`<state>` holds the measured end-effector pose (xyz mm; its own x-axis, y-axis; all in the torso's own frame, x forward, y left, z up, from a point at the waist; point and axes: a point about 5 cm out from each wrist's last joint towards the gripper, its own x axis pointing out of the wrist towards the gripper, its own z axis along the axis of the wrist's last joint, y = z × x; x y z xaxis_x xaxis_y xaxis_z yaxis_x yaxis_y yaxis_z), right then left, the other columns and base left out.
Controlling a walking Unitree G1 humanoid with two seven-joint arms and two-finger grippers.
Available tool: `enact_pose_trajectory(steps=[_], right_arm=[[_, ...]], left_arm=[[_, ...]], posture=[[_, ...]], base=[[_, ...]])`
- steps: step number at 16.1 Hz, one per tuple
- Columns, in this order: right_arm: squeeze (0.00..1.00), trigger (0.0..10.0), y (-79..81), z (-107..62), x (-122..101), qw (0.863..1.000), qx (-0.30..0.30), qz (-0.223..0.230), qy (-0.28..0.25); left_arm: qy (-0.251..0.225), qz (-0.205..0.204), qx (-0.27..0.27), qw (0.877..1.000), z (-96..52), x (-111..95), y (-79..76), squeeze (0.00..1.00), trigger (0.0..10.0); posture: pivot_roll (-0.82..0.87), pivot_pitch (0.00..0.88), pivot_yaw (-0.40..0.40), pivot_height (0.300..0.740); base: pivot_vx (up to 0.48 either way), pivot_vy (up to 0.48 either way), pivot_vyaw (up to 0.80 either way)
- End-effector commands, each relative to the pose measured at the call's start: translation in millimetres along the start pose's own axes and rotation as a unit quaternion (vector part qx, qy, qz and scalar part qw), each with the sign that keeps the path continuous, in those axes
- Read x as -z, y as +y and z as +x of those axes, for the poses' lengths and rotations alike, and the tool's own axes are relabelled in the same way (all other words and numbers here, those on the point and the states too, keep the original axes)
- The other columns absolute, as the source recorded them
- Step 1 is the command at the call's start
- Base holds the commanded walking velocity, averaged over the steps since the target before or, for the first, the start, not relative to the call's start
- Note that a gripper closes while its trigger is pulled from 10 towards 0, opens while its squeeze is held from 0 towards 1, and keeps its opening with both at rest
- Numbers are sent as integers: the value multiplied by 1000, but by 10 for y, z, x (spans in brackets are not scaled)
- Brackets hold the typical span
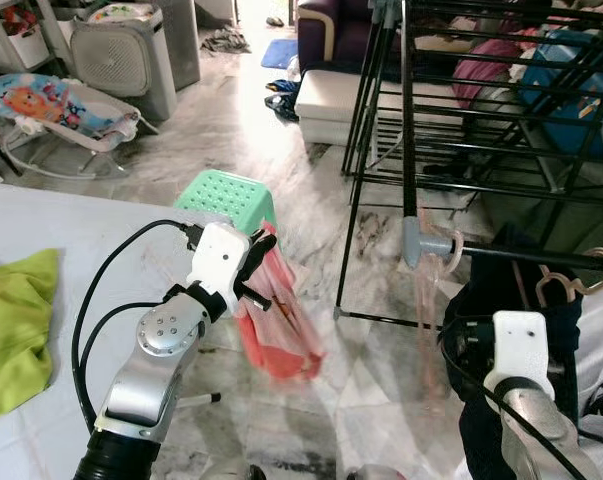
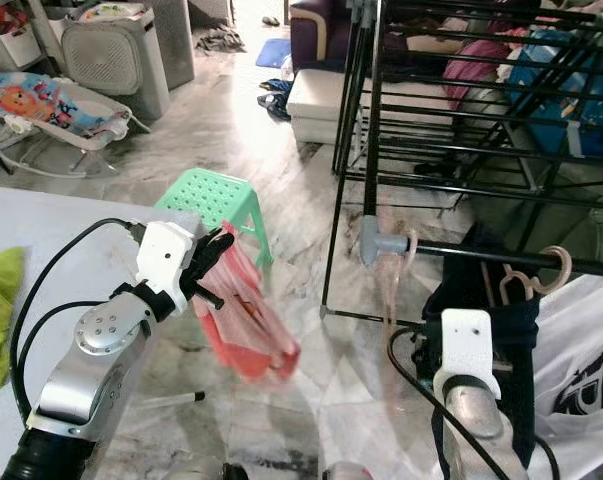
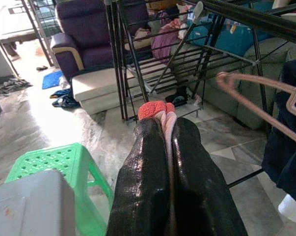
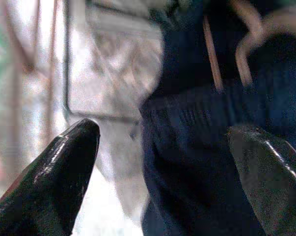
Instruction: Hang hanger
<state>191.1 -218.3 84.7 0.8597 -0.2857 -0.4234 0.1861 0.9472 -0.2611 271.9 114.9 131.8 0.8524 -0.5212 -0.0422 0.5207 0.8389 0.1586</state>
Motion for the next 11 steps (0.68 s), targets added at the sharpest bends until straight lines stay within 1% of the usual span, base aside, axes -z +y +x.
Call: enact_pose_trajectory(steps=[1, 2, 3, 4, 5, 6, 7, 8, 9, 11], right_arm=[[0, 10000, 63, -67, -130, 999, -26, -3, -43], [0, 10000, 118, -139, -169, 996, -57, -5, -68], [0, 10000, 143, -227, -174, 993, -75, -22, -87], [0, 10000, 161, -262, -152, 992, -89, -27, -89], [0, 10000, 151, -277, -95, 993, -92, -21, -78], [0, 10000, 148, -270, -52, 993, -95, -17, -65], [0, 10000, 153, -222, 91, 994, -110, -17, -18], [0, 10000, 147, -180, 161, 993, -121, -14, 0], [0, 10000, 142, -125, 222, 989, -143, -29, 11], [0, 10000, 124, -27, 265, 984, -175, -37, 15]], left_arm=[[-19, 18, 7, 1000, 6, -94, -4, 0, 10000], [-17, 19, 8, 1000, 2, -87, -3, 0, 10000], [-16, 19, 8, 1000, 1, -79, 0, 0, 10000], [-16, 19, 8, 1000, 4, -79, -3, 0, 10000], [-17, 18, 10, 1000, 9, -79, -22, 0, 10000], [-16, 18, 12, 1000, 12, -78, -33, 0, 10000], [-15, 19, 16, 1000, 20, -69, -46, 0, 10000], [-14, 20, 17, 1000, 22, -67, -47, 0, 10000], [-13, 20, 17, 1000, 25, -60, -45, 0, 10000], [-11, 22, 18, 1000, 28, -52, -43, 0, 10000]], posture=[[-39, 5, 9, 740], [-41, 7, 10, 740], [-43, 9, 11, 740], [-48, 10, 13, 740], [-48, 10, 13, 740], [-48, 10, 13, 740], [-50, 5, 15, 740], [-49, 2, 17, 740], [-49, 2, 17, 740], [-45, 0, 15, 740]], base=[[0, 0, 0], [0, 0, 0], [0, 0, 0], [0, 0, 0], [0, 0, 0], [0, 0, 0], [0, 0, 0], [0, 0, 0], [0, 0, 0], [0, 0, 0]])
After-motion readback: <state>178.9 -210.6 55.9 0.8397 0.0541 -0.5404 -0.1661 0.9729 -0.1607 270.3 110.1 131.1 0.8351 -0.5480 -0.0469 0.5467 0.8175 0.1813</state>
